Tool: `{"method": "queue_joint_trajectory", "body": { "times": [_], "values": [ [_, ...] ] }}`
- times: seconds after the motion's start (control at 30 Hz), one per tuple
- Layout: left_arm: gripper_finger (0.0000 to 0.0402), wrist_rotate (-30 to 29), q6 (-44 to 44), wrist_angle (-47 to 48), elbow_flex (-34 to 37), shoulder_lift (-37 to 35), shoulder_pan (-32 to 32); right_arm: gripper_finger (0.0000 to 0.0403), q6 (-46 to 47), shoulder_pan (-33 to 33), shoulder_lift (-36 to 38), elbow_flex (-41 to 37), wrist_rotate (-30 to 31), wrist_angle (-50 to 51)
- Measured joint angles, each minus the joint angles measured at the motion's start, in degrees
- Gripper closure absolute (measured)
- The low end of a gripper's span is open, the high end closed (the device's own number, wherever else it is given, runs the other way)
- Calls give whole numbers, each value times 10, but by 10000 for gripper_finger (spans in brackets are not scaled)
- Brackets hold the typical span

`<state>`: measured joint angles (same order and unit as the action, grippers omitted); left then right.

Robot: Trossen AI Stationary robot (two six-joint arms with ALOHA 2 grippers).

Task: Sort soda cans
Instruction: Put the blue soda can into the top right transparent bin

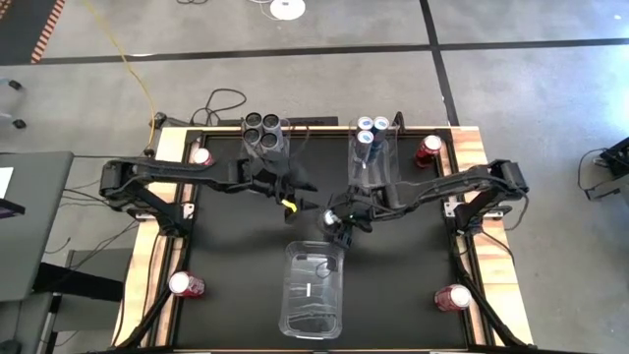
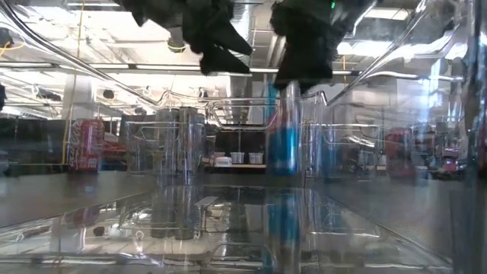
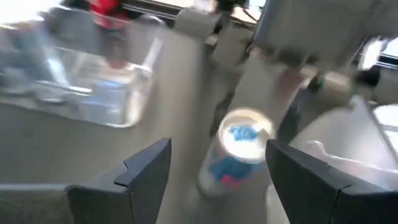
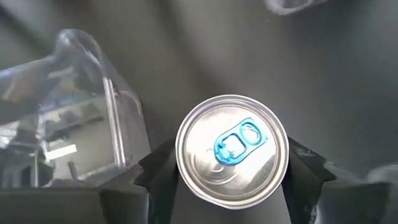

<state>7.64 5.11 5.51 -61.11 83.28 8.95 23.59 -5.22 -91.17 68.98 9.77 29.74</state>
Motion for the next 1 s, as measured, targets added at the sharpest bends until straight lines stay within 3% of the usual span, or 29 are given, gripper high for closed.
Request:
{"method": "queue_joint_trajectory", "body": {
  "times": [0.2, 0.4, 0.63, 0.8, 1.0],
  "values": [
    [146, -105, -53, 65, -21, -72, 16, 175, -11, 57, 71, 70, 7, 88],
    [146, -116, -19, 100, -20, -117, 17, 171, -56, 147, 147, 108, 11, 168],
    [146, -150, 0, 173, -20, -132, 17, 171, -103, 262, 206, 70, 6, 225],
    [146, -152, 2, 194, -20, -129, 17, 171, -140, 324, 215, -4, -67, 201],
    [146, -154, 16, 216, -20, -132, 18, 171, -152, 393, 215, -100, -70, 113]
  ]
}}
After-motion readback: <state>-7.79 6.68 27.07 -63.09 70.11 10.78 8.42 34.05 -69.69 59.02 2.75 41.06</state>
